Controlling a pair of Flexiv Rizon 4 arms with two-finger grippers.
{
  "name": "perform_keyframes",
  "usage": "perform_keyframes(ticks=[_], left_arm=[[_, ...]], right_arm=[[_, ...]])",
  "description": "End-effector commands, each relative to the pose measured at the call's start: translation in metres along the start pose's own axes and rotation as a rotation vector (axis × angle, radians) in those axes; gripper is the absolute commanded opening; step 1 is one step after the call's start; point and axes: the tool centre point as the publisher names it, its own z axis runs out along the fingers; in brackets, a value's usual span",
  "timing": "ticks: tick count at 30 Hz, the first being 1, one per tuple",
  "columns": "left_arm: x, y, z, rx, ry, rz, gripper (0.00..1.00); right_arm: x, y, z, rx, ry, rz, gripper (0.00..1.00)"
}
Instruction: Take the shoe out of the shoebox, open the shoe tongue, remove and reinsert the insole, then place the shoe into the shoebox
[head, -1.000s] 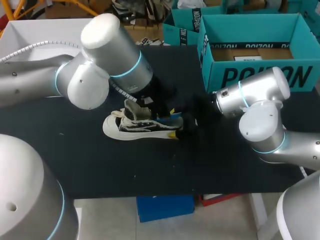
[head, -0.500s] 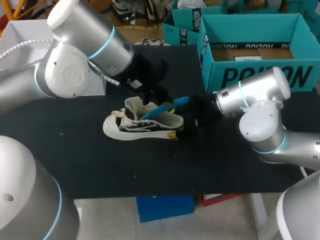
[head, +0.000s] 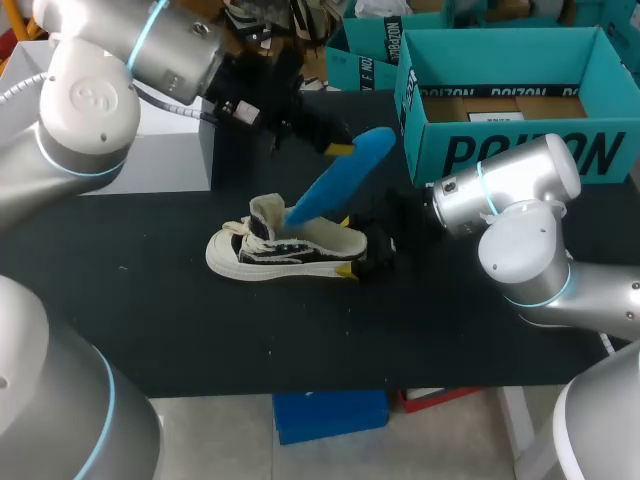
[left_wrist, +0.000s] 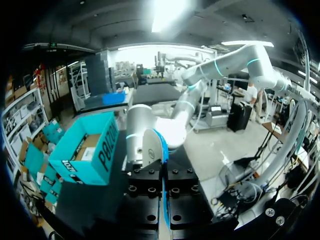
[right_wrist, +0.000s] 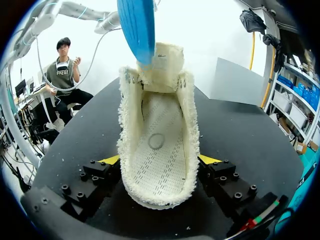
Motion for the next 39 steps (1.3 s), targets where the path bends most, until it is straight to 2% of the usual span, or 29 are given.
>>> perform_keyframes(ticks=[1, 3, 5, 29, 31, 33, 39], left_arm=[[0.017, -0.014, -0.022, 0.064, 0.031, 0.009, 0.0], [0.02, -0.019, -0.027, 0.099, 0.036, -0.002, 0.0], [0.025, -0.024, -0.035, 0.164, 0.091, -0.009, 0.0], [0.025, -0.024, -0.035, 0.164, 0.091, -0.009, 0.0], [0.027, -0.025, -0.04, 0.184, 0.096, -0.039, 0.0], [0.028, -0.029, -0.047, 0.254, 0.125, -0.071, 0.0], [0.03, -0.052, -0.061, 0.384, 0.168, -0.077, 0.0]], right_arm=[[-0.001, -0.003, 0.001, 0.002, -0.001, 0.001, 0.0], [-0.001, -0.003, 0.001, 0.002, -0.001, 0.001, 0.0], [-0.001, -0.003, 0.001, 0.002, -0.001, 0.001, 0.0], [-0.001, -0.003, 0.001, 0.002, -0.001, 0.001, 0.0], [-0.001, -0.003, 0.001, 0.002, -0.001, 0.001, 0.0], [-0.001, -0.003, 0.001, 0.002, -0.001, 0.001, 0.0], [-0.001, -0.003, 0.001, 0.002, -0.001, 0.001, 0.0]])
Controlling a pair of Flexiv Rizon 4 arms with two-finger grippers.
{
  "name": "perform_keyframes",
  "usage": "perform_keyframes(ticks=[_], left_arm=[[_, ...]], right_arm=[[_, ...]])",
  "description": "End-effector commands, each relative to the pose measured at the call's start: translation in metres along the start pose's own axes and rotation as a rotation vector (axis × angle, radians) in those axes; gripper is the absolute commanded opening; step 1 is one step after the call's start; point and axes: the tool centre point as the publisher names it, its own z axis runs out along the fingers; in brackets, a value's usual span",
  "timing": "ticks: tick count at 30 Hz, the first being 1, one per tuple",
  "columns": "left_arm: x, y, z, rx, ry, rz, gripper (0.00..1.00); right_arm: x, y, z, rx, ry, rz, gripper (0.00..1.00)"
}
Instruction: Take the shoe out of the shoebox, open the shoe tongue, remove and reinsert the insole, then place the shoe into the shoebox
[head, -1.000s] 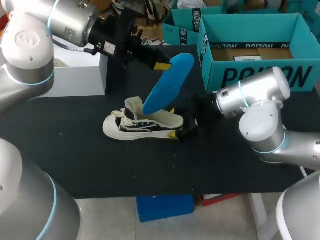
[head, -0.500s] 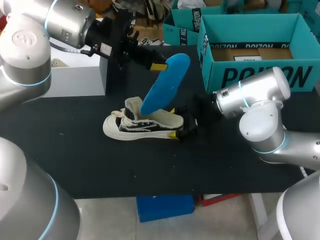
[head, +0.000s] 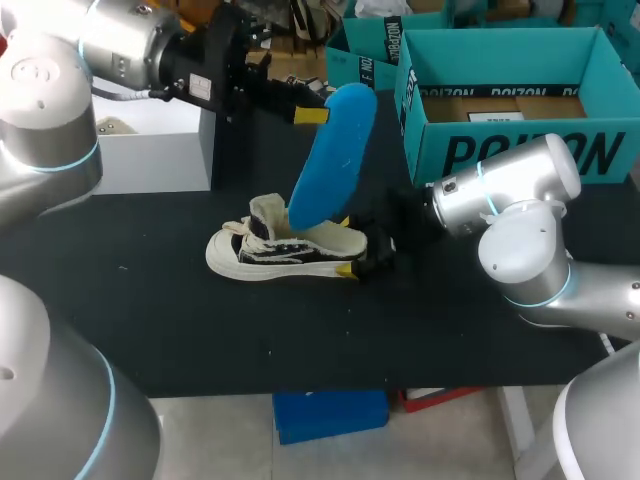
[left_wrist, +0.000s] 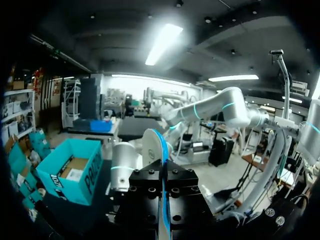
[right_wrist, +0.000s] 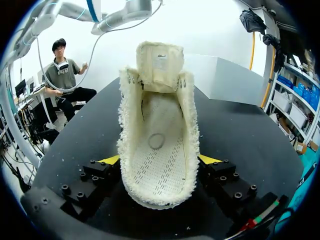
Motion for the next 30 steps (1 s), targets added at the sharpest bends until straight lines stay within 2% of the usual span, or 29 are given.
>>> perform_keyframes(ticks=[1, 4, 10, 12, 17, 30], left_arm=[[0.001, -0.005, -0.003, 0.072, 0.025, 0.006, 0.0], [0.003, -0.014, -0.003, 0.157, 0.072, -0.017, 0.0], [0.007, -0.022, 0.0, 0.257, 0.135, -0.056, 0.0], [0.009, -0.023, 0.0, 0.264, 0.138, -0.058, 0.0], [0.014, -0.028, -0.001, 0.34, 0.173, -0.084, 0.0], [0.023, -0.04, -0.01, 0.348, 0.169, -0.083, 0.0]], right_arm=[[-0.001, -0.003, 0.001, 0.002, -0.001, 0.001, 0.0], [-0.001, -0.003, 0.001, 0.002, -0.001, 0.001, 0.0], [-0.001, -0.003, 0.001, 0.002, -0.001, 0.001, 0.0], [-0.001, -0.003, 0.001, 0.002, -0.001, 0.001, 0.0], [-0.001, -0.003, 0.001, 0.002, -0.001, 0.001, 0.0], [-0.001, -0.003, 0.001, 0.002, -0.001, 0.001, 0.0]])
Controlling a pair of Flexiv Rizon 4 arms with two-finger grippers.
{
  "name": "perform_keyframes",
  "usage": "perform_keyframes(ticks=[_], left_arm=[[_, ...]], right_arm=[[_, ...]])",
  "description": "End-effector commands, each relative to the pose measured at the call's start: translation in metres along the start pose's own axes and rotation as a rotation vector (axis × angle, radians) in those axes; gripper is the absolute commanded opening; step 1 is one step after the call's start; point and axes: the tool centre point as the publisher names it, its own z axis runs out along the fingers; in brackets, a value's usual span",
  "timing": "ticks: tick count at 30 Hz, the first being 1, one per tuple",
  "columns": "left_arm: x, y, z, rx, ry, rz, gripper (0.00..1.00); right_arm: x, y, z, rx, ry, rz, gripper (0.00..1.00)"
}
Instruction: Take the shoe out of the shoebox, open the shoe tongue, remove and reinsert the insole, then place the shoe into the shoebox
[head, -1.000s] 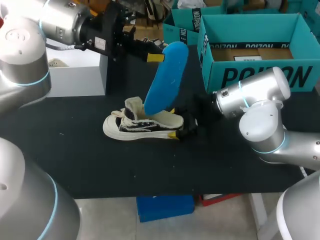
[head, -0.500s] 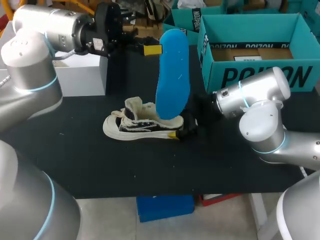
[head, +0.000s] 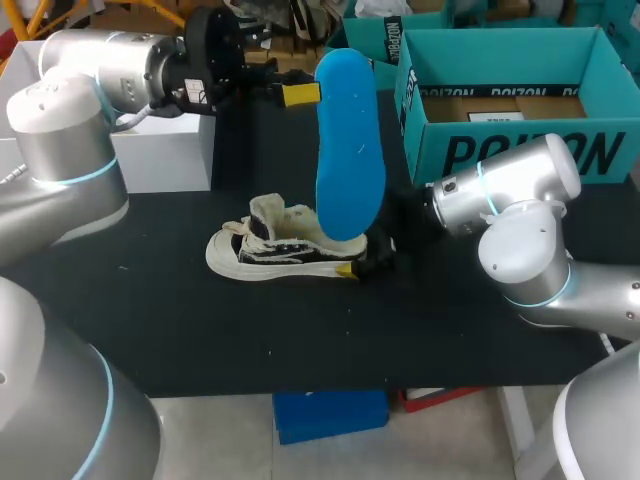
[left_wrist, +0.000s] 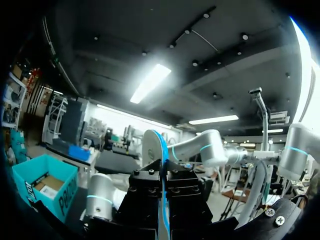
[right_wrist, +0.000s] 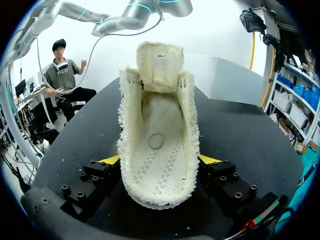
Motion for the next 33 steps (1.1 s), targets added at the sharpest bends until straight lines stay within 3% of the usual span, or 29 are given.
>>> perform_keyframes(ticks=[1, 11, 29, 30, 31, 33], left_arm=[[0.006, -0.005, 0.0, -0.006, -0.009, 0.005, 0.0], [0.009, -0.017, 0.001, -0.018, -0.006, 0.02, 0.0], [0.009, -0.018, 0.001, -0.014, -0.005, 0.018, 0.0], [0.009, -0.018, 0.001, -0.014, -0.005, 0.018, 0.0], [0.009, -0.018, 0.001, -0.014, -0.005, 0.018, 0.0], [0.009, -0.018, 0.001, -0.014, -0.005, 0.018, 0.0]], right_arm=[[-0.001, -0.003, 0.001, 0.002, -0.001, 0.001, 0.0], [-0.001, -0.003, 0.001, 0.002, -0.001, 0.001, 0.0], [-0.001, -0.003, 0.001, 0.002, -0.001, 0.001, 0.0], [-0.001, -0.003, -0.001, 0.007, 0.003, 0.002, 0.37], [-0.002, -0.003, -0.003, 0.012, 0.004, 0.003, 1.0], [-0.002, -0.003, -0.007, 0.03, -0.002, 0.002, 1.0]])
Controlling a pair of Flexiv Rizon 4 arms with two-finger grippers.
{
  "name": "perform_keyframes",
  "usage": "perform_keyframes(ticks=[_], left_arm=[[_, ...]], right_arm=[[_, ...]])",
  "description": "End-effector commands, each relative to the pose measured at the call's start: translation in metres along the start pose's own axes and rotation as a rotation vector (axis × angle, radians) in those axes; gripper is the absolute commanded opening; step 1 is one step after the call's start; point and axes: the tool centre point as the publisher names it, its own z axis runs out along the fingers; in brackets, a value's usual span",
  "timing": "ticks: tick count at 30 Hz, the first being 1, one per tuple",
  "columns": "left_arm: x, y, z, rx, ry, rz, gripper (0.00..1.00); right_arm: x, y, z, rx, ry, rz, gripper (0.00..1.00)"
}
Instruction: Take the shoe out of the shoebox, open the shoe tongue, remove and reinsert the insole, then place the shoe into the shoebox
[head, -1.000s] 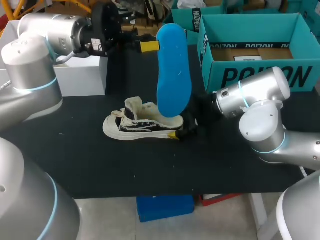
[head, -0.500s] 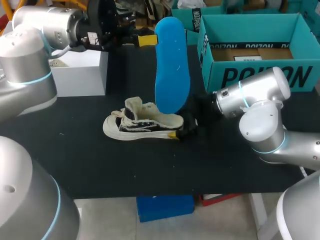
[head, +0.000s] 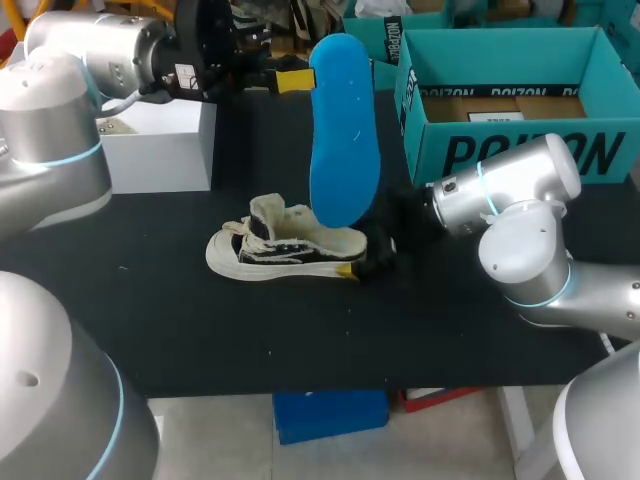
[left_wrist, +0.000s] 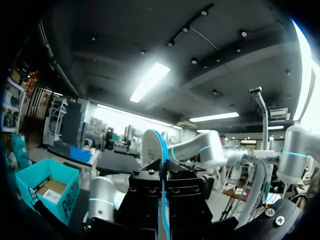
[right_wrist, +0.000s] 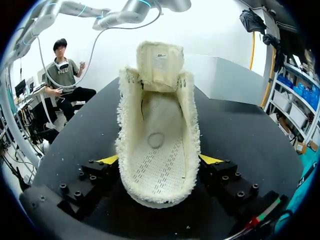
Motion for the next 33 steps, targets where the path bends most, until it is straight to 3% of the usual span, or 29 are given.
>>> perform_keyframes(ticks=[1, 11, 17, 24, 33], left_arm=[[0.0, 0.001, 0.001, 0.001, -0.001, 0.002, 0.0], [0.0, 0.001, 0.001, 0.001, -0.001, 0.002, 0.0], [0.0, 0.001, 0.001, 0.001, -0.001, 0.002, 0.0], [0.0, 0.001, 0.001, 0.001, -0.001, 0.002, 0.0], [0.0, 0.001, 0.001, 0.001, -0.001, 0.002, 0.0]], right_arm=[[-0.002, -0.002, -0.009, 0.042, -0.001, 0.002, 1.0], [-0.001, 0.005, -0.05, 0.204, -0.002, 0.001, 1.0], [-0.001, 0.012, -0.065, 0.441, 0.035, -0.016, 1.0], [-0.006, 0.018, -0.078, 0.655, 0.033, -0.026, 1.0], [-0.011, 0.03, -0.083, 0.817, 0.017, -0.031, 1.0]])
